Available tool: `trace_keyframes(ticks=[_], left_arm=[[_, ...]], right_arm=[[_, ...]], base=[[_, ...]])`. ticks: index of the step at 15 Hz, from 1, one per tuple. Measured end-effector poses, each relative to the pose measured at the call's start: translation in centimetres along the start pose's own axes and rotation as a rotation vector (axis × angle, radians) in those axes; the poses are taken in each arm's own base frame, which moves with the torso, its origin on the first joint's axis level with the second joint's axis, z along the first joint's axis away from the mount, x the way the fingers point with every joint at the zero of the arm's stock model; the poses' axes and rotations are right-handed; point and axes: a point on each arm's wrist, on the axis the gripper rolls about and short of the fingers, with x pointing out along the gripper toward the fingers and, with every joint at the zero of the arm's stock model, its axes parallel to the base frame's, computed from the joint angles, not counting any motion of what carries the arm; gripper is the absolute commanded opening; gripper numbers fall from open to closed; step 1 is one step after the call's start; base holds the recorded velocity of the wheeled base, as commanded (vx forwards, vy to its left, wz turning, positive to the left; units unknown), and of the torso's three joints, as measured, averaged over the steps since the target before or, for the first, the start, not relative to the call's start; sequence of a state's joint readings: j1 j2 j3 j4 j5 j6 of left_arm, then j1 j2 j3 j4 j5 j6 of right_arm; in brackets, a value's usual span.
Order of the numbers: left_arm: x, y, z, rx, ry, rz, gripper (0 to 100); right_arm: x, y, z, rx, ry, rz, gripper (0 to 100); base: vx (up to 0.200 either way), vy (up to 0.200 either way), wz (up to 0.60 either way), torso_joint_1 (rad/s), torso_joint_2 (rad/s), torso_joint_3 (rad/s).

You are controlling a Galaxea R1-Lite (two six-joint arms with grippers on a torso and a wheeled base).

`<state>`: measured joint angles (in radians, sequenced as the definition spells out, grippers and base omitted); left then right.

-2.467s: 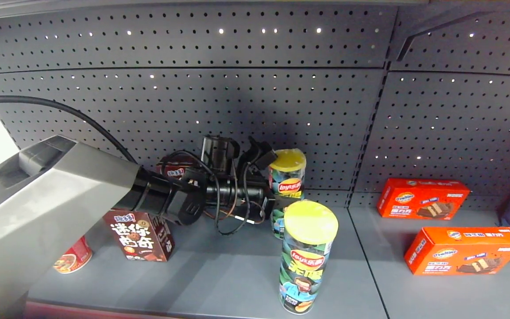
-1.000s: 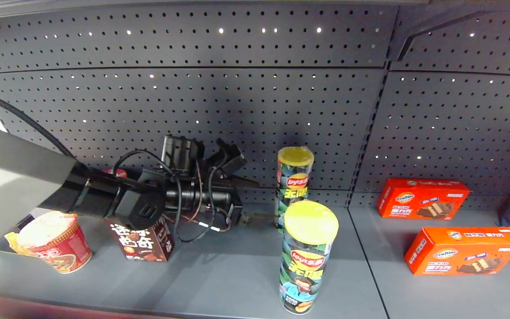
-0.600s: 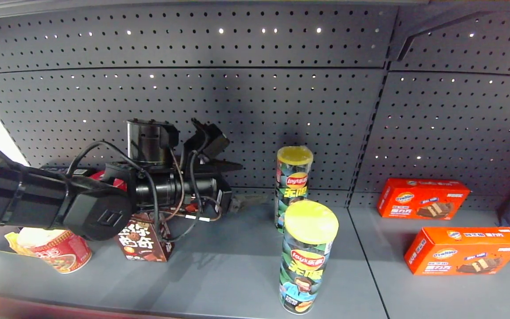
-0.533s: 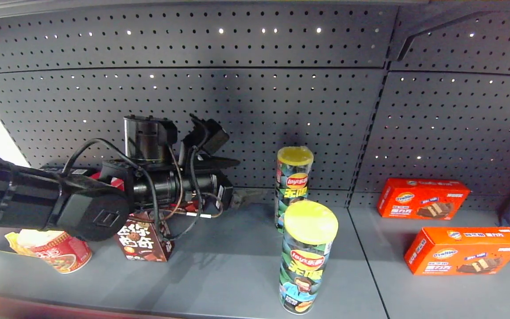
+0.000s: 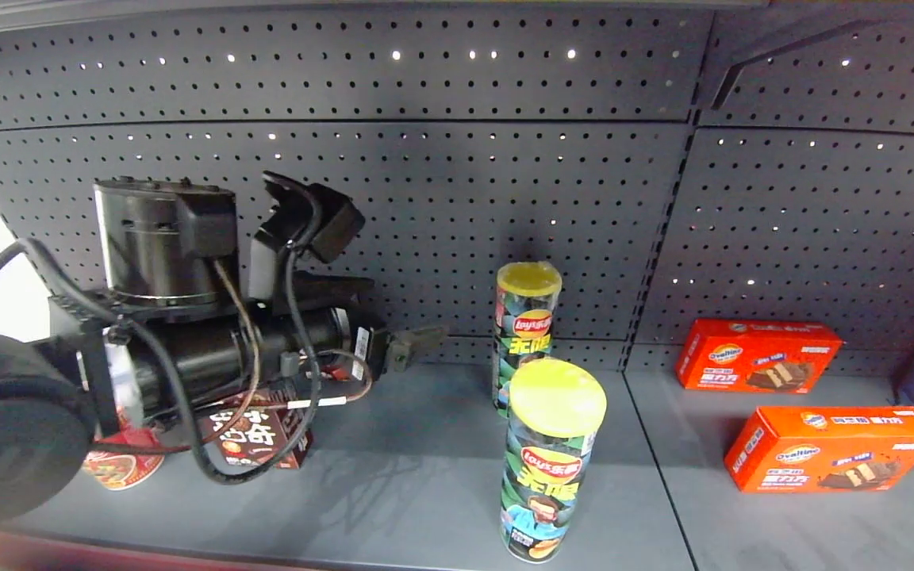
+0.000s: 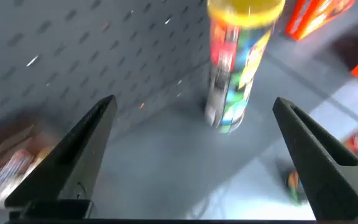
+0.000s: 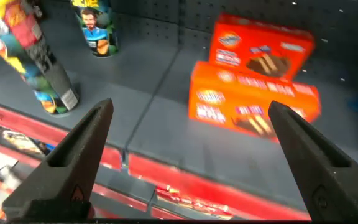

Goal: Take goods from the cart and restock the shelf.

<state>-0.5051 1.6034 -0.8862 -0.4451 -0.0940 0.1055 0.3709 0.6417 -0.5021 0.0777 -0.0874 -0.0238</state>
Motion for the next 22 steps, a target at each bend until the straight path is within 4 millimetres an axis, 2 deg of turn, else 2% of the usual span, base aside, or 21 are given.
trace_keyframes(ticks=[2, 5, 8, 11, 16, 22], left_arm=[[-2.1, 0.0, -0.4, 0.002, 0.006, 0.033, 100], [-4.7, -0.1, -1.2, 0.016, 0.073, 0.097, 100], [-5.7, -0.3, -1.6, 0.017, 0.068, 0.102, 100], [-6.0, -0.4, -2.1, 0.017, 0.054, 0.098, 100], [-6.0, -0.5, -3.1, 0.035, 0.071, 0.067, 100], [-5.7, -0.5, -3.4, 0.036, 0.087, 0.067, 100]], right_arm=[[2.5, 0.6, 0.9, -0.02, 0.052, 0.021, 100], [6.2, 2.9, 0.6, -0.057, 0.151, 0.099, 100], [9.7, 5.6, 0.5, -0.026, 0.153, 0.139, 100], [12.3, 7.3, -0.5, -0.048, 0.228, 0.153, 100], [14.7, 8.6, -2.0, -0.091, 0.332, 0.156, 100], [16.0, 10.0, -2.7, -0.124, 0.371, 0.183, 100]], base=[[0.0, 0.0, 0.0, 0.0, 0.0, 0.0], [0.0, 0.0, 0.0, 0.0, 0.0, 0.0], [0.0, 0.0, 0.0, 0.0, 0.0, 0.0], [0.0, 0.0, 0.0, 0.0, 0.0, 0.0], [0.0, 0.0, 0.0, 0.0, 0.0, 0.0], [0.0, 0.0, 0.0, 0.0, 0.0, 0.0]])
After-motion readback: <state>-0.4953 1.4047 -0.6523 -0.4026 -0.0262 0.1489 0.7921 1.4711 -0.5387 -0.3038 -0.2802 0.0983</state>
